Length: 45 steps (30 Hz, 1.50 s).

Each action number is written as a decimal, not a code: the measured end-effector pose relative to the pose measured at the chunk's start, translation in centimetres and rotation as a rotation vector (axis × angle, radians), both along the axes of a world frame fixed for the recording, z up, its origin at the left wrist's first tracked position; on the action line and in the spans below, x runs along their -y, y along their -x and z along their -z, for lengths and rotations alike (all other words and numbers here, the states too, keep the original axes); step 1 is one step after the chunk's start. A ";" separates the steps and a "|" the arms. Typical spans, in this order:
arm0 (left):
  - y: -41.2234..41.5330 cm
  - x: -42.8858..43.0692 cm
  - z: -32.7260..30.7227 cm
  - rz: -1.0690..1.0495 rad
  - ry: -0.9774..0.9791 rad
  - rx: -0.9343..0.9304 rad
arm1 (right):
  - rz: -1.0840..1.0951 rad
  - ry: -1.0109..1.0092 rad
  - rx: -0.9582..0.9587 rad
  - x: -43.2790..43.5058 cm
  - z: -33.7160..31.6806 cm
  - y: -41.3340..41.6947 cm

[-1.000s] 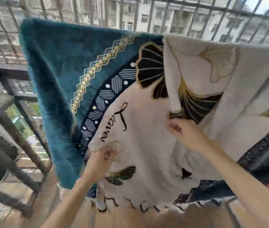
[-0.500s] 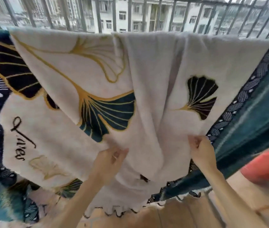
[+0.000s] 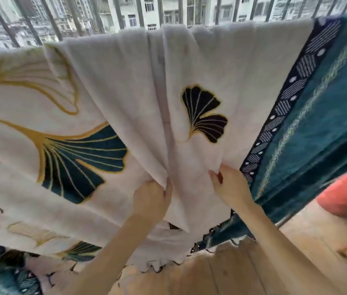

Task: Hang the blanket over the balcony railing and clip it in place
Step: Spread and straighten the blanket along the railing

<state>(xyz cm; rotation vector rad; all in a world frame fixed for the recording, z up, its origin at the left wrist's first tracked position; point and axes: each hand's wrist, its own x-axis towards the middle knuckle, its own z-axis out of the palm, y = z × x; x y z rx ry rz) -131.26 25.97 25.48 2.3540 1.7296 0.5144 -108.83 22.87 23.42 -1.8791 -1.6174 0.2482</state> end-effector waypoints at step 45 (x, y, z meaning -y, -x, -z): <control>-50.7 6.1 -21.7 0.506 -0.619 0.611 | 0.347 -0.246 -0.132 18.5 -12.6 -51.3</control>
